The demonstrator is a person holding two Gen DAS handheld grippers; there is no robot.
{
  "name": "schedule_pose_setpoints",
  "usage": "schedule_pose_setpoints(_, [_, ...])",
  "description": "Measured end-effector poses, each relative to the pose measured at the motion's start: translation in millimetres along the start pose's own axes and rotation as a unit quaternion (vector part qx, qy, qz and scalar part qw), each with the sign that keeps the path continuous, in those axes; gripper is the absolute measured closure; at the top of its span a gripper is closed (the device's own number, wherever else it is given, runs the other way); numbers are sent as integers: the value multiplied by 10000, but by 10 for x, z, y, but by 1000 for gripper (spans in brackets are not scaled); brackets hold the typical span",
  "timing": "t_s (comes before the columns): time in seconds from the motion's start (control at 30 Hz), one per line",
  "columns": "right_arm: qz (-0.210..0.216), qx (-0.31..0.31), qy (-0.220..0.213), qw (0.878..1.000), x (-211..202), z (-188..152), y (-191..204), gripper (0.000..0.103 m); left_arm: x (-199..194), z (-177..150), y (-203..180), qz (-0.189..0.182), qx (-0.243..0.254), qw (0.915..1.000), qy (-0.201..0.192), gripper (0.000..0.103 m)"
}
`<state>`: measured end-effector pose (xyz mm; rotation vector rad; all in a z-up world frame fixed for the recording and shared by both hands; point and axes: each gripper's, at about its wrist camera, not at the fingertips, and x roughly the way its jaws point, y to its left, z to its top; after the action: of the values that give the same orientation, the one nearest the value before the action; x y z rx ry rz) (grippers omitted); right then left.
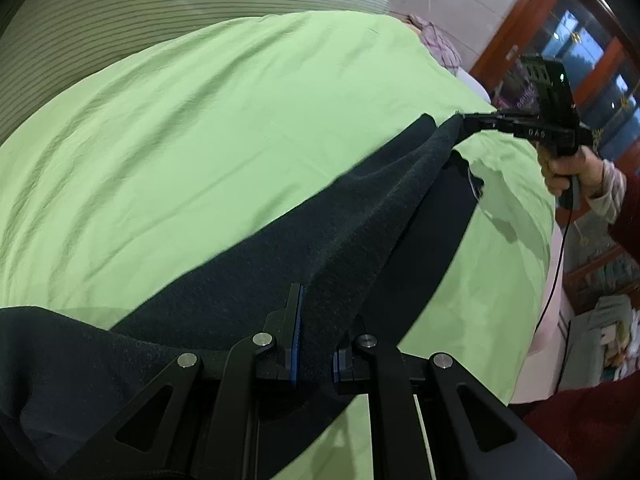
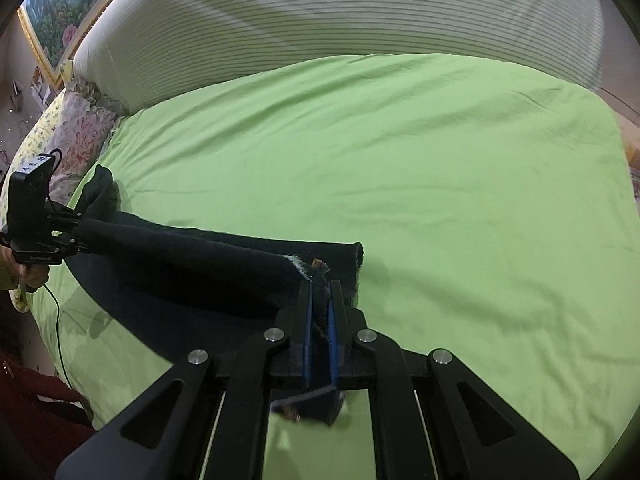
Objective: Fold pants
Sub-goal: 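Lift the held pants with both grippers and fold one leg over the other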
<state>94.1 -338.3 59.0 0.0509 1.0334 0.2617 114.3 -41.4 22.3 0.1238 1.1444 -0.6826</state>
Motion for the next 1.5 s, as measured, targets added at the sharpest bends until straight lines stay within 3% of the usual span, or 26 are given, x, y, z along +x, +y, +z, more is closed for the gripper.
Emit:
schedule_pose_setpoints(0.13, [-52,-29,20,10000,-56,-120,115,96,-15,-129,-65,14,66,10000,37,93])
schedule_pose_setpoints(0.3, [-351,-177,423,9983,120,-370,139,96,141,-296,-216,94,325,9993,134,91])
schedule_pose_setpoints(0.47, [-550,71,585,9967,283,-478,67,95,356,-423,-312,236,284,9985,398,78])
schedule_pose_setpoints(0.5, [-566,173,607,9964,295,-472,65,93,364,-439,-315,228,214,9986,425,76])
schedule_pose_setpoints(0.57, [-754,254,614,9949,275,-449,87,78,323,-460,-318,198,64,9990,385,67])
schedule_pose_setpoints(0.63, [-903,377,633,9932,248,-461,107,51,244,-485,-302,140,-126,9993,324,57])
schedule_pose_setpoints(0.67, [-938,469,600,9927,210,-467,109,48,221,-495,-300,139,-216,9992,304,51])
schedule_pose_setpoints(0.83, [-1029,712,146,9920,-64,-503,196,48,23,-569,-217,216,-846,9961,112,46])
schedule_pose_setpoints(1.0, [-384,979,-232,9942,-112,-400,497,48,-266,-624,87,339,-1750,9839,-113,40])
schedule_pose_setpoints(1.03, [-190,974,-271,9947,-68,-361,608,48,-330,-619,194,410,-2034,9782,-117,34])
schedule_pose_setpoints(1.13, [259,868,-273,9955,86,-274,887,48,-477,-561,448,376,-2734,9610,-192,33])
schedule_pose_setpoints(1.23, [699,595,-112,9957,337,-183,1264,48,-569,-544,806,412,-3557,9335,-173,33])
schedule_pose_setpoints(1.37, [1167,305,76,9927,617,-139,1707,48,-642,-467,1244,724,-4433,8934,-119,33])
schedule_pose_setpoints(1.5, [1507,-109,302,9881,878,-85,2134,48,-563,-270,1507,1218,-4870,8648,99,33])
